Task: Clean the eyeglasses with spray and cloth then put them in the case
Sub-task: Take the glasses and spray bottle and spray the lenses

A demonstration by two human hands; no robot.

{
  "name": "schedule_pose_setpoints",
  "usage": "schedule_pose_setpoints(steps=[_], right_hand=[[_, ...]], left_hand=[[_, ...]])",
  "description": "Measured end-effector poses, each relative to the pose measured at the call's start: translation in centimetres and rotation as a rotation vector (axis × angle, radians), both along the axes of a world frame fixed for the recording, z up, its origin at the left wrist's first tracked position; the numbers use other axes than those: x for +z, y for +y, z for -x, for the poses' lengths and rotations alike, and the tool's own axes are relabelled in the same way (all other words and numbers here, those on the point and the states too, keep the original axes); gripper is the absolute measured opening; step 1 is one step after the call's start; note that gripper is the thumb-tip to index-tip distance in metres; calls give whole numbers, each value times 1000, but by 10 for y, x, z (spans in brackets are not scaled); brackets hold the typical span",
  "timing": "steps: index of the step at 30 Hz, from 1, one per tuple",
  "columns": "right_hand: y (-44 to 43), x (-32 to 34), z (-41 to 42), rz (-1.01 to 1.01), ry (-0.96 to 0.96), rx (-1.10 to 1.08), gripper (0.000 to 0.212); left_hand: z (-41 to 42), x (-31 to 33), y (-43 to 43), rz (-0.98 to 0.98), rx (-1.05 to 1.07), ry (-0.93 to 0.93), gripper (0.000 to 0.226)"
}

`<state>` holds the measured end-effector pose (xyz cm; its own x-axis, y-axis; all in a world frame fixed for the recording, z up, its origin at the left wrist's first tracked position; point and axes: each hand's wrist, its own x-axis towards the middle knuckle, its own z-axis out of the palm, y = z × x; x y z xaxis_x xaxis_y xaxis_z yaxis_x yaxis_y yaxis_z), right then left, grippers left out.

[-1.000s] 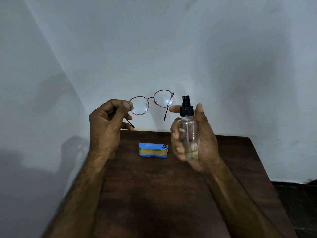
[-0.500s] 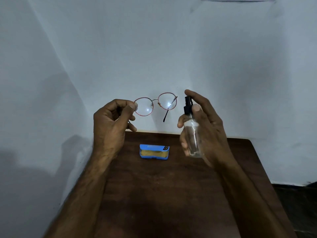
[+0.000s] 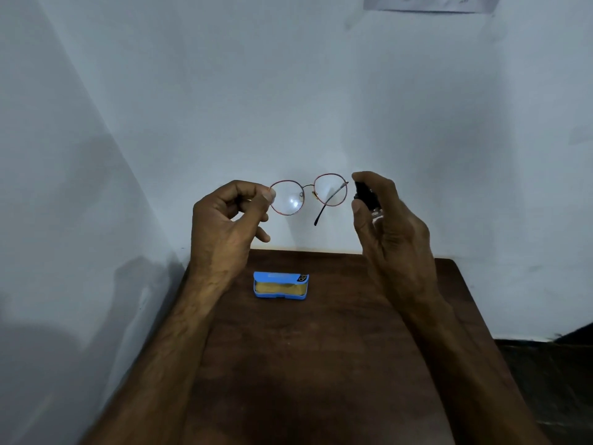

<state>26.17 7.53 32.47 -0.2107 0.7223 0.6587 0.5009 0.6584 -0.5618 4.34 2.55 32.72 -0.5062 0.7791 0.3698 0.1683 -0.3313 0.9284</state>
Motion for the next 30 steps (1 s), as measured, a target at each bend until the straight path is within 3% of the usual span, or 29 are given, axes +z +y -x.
schedule_pose_setpoints(steps=[8, 14, 30], right_hand=[[-4, 3, -22, -48, 4, -62, 32], [-4, -1, -27, -16, -72, -44, 35], [4, -11, -43, -68, -30, -172, 33]], left_hand=[[-15, 1, 5, 2, -60, 10, 27], [-24, 1, 9, 6, -82, 20, 28], [-36, -6, 22, 23, -104, 85, 22]])
